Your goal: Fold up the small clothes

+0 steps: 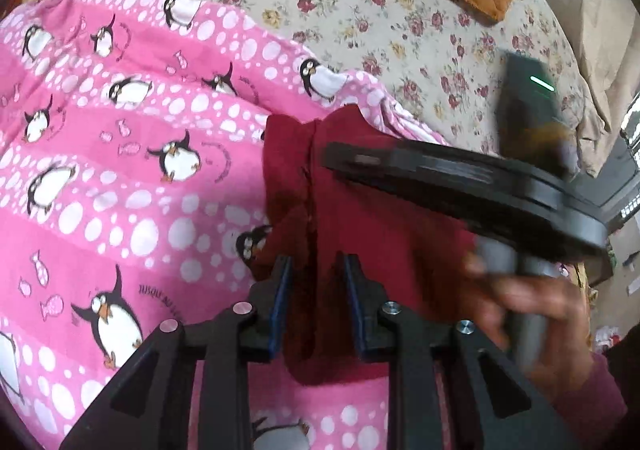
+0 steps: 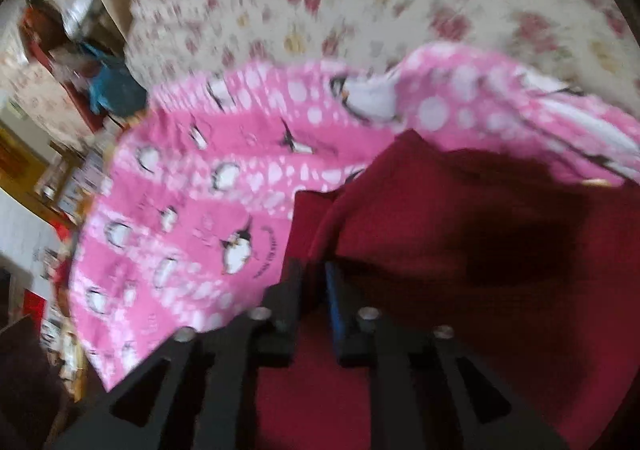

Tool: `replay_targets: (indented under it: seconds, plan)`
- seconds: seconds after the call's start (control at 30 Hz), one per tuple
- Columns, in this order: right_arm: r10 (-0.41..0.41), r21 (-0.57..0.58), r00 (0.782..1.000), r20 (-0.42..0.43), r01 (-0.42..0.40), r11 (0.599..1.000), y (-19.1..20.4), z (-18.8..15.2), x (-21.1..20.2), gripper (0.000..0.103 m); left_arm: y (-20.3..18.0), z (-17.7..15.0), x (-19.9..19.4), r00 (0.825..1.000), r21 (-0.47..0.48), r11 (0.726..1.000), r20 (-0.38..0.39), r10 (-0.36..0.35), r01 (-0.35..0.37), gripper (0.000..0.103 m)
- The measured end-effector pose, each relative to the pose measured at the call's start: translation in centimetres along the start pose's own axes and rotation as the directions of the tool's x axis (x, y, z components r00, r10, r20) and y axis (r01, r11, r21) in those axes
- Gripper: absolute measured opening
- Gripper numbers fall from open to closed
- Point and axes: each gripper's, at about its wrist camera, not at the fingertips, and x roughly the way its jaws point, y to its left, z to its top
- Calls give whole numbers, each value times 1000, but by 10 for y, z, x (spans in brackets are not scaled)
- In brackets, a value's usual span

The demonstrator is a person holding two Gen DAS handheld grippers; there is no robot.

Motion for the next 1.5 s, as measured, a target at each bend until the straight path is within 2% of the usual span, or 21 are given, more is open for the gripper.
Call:
replay_targets:
  seconds: [0.03, 0.1, 0.2, 0.23, 0.3, 0.33, 0.37, 0.4, 0.43, 0.5, 0.6, 0.67, 0.73, 0.9, 0.97, 1.0, 1.03, 1.13, 1.17, 1.23, 1.5]
  plan:
    - [-6, 1, 1000, 18, 6, 1000, -8, -2, -22, 51, -2, 3, 2, 1000, 6, 1000, 8, 8, -8, 4]
    - [-79, -12, 993, 83, 80, 997, -25, -7, -58, 56, -8, 7, 8, 1000, 15, 1000, 18, 17, -18, 5]
    - [-268, 10, 950, 159, 270, 963, -72, -15, -113, 56, -15, 13, 26, 999, 27, 999, 6, 33, -33, 6]
    - [-332, 47, 928, 167, 329, 943, -92, -17, -127, 56, -17, 13, 32, 999, 30, 999, -3, 42, -42, 6]
    - [-472, 183, 869, 149, 445, 877, -142, -20, -151, 52, -19, 12, 43, 997, 38, 997, -16, 75, -74, 9]
    - [-509, 250, 848, 147, 466, 849, -163, -21, -160, 44, -20, 10, 47, 996, 46, 995, -10, 87, -87, 11]
    - [-521, 305, 840, 152, 462, 833, -182, -22, -166, 42, -21, 10, 48, 996, 49, 994, -4, 93, -92, 12]
    - [-528, 347, 837, 142, 457, 819, -200, -23, -167, 41, -21, 10, 49, 995, 51, 994, -1, 96, -95, 12]
    - [-533, 367, 838, 117, 462, 807, -212, -24, -164, 33, -22, 10, 50, 995, 55, 994, -1, 99, -99, 12]
    - [-530, 408, 845, 71, 460, 788, -231, -27, -152, 28, -24, 11, 51, 994, 65, 992, -5, 110, -109, 12]
    - [-562, 366, 822, 96, 495, 788, -212, -27, -158, 28, -26, 13, 48, 993, 71, 991, -15, 118, -116, 12]
    - [-539, 343, 834, 119, 475, 810, -192, -32, -170, 33, -27, 12, 40, 993, 64, 991, -18, 115, -114, 12]
    - [-516, 325, 845, 140, 453, 830, -173, -42, -185, 45, -30, 7, 32, 993, 62, 992, -22, 113, -112, 12]
    - [-489, 244, 862, 131, 450, 859, -121, -69, -213, 52, -47, -14, -4, 994, 93, 990, -23, 106, -103, 13]
    - [-476, 233, 868, 144, 437, 869, -105, -82, -226, 56, -54, -21, -17, 994, 110, 989, -23, 104, -101, 16]
    - [-471, 235, 869, 150, 432, 871, -99, -87, -234, 63, -58, -24, -25, 995, 117, 989, -19, 95, -93, 17]
    - [-469, 237, 870, 153, 429, 872, -94, -91, -242, 68, -60, -26, -32, 996, 124, 988, -13, 91, -89, 19]
    - [-462, 227, 874, 150, 424, 877, -74, -101, -246, 69, -70, -32, -54, 996, 149, 985, 14, 85, -86, 32]
    - [-461, 220, 874, 151, 425, 878, -70, -104, -246, 70, -73, -35, -60, 996, 153, 985, 24, 80, -83, 41]
    - [-462, 202, 874, 151, 431, 880, -65, -107, -244, 71, -75, -38, -63, 996, 155, 984, 34, 88, -93, 47]
    - [-530, 195, 838, 131, 503, 842, -103, -109, -222, 71, -75, -35, -28, 979, 192, 961, 80, 185, -197, 47]
